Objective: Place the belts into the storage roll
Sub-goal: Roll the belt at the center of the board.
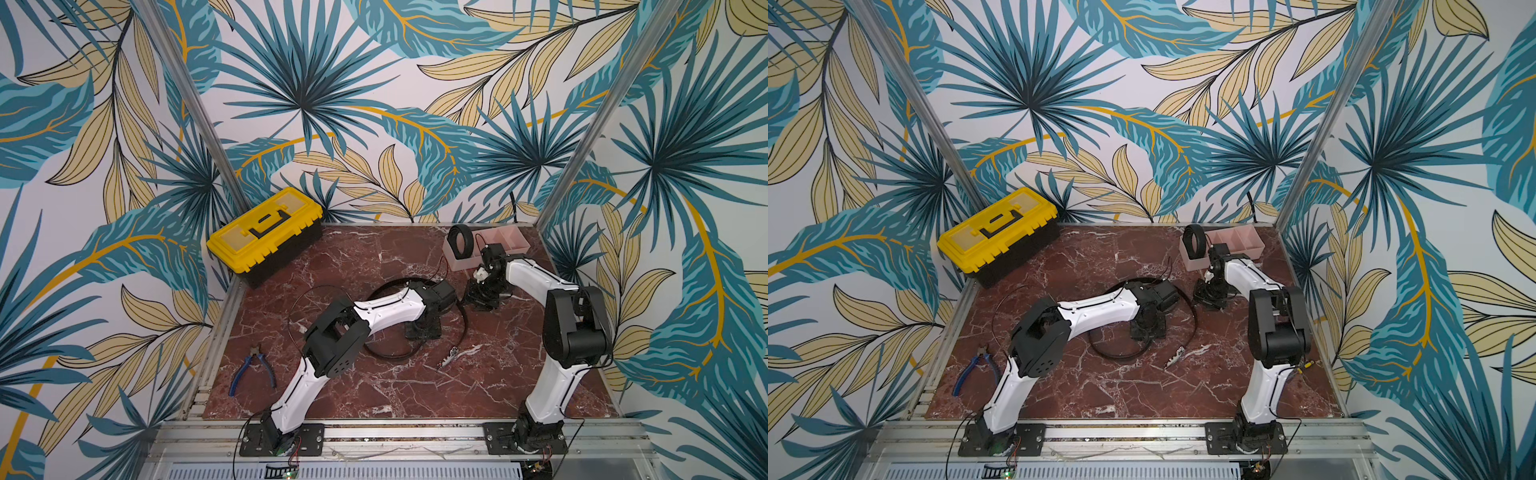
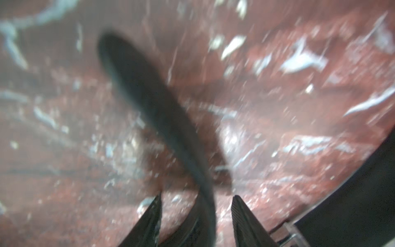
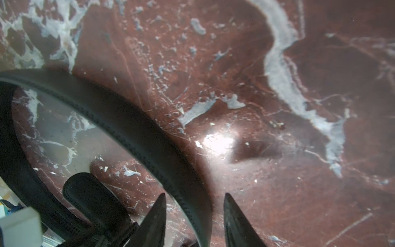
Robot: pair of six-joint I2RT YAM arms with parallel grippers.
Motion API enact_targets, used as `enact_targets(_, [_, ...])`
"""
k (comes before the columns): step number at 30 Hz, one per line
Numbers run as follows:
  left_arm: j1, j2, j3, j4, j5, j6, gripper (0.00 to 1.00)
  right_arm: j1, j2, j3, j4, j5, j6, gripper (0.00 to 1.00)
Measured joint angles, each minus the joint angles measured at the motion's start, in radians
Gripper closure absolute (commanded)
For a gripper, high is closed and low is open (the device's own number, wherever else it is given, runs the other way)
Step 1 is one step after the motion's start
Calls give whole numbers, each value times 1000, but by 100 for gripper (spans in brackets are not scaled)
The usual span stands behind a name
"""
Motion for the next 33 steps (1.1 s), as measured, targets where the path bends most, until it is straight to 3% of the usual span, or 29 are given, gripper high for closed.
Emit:
enact_targets(5, [11,13,20,-6,-13,-8,54,21,16,18,1,10,-13,49])
enact_targets(10, [20,16,21,-13,-32,-12,84,37,21,23,0,16,-16,49])
enact_targets(15, [26,20,25,-17,-38,-16,99,71,80,76,-3,51,-33,53])
enact_targets(17, [26,20,25,-17,-39,-25,100,91,108,99,-3,82,-39,60])
enact_targets(20, [28,14,14,-10,-43,-40,100,120,144,117,2,145,-39,89])
enact_targets(22, [32,-3,-14,-1,-48,-66,100,130,142,109,13,179,-24,98])
enact_targets(29, [122,-118,-199,-4,-90,-270,100,130,17,-68,106,238,86,100])
enact_targets(33, [187,-133,-223,-10,-91,-399,100,130,-93,-221,134,223,198,100])
